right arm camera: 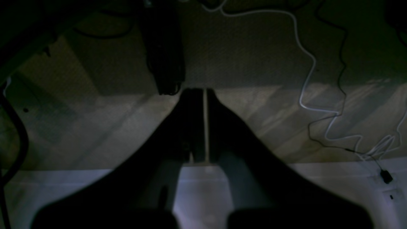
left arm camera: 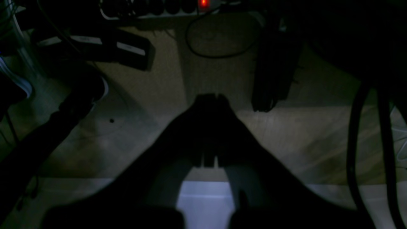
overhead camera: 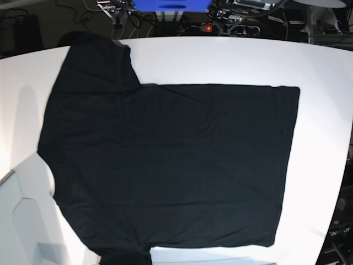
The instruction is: Fold the T-shirt properly
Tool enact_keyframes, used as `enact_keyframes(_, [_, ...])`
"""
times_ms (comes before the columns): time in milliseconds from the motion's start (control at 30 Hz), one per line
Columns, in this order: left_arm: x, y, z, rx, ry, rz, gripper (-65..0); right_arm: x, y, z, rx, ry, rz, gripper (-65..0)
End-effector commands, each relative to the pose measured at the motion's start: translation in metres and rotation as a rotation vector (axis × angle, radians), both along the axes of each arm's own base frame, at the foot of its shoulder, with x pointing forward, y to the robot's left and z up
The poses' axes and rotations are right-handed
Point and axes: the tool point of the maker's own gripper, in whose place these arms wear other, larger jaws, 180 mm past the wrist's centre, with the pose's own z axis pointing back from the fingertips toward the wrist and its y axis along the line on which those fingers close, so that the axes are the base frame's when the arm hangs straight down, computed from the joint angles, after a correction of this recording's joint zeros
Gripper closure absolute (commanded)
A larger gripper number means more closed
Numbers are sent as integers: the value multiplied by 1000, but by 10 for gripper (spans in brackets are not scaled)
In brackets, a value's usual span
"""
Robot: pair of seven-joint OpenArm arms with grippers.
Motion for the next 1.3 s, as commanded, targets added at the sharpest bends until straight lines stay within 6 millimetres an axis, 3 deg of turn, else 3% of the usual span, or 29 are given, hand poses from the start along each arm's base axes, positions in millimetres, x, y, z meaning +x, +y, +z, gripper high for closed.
enact_keyframes(0, [-2, 4, 0, 14, 2, 2, 0, -3, 5, 0, 20, 6, -3, 0])
enact_keyframes(133, [-10, 11, 1, 24, 10, 2, 0, -3, 5, 0, 20, 6, -3, 0])
enact_keyframes(200, [-1, 10, 2, 22, -29, -1, 0, -4, 5, 0, 20, 8, -3, 0])
enact_keyframes(600, [-5, 7, 5, 14, -74, -11, 0, -19, 5, 2, 20, 26, -2, 0])
enact_keyframes(667, [-16, 18, 7, 29, -65, -16, 0, -31, 5, 3, 20, 40, -2, 0])
enact_keyframes(833, [-21, 29, 20, 39, -133, -36, 0, -36, 4, 10, 16, -23, -4, 0])
enact_keyframes(1033, [-27, 41, 53, 46, -237, -88, 0, -49, -1, 40, 5, -133, -5, 0])
enact_keyframes(1133, [-31, 45, 72, 44, -279, -116, 0, -58, -4, 64, -2, -186, -1, 0])
enact_keyframes(1267, [-33, 46, 101, 35, -337, -156, 0, -53, -11, 101, -16, -277, 2, 0])
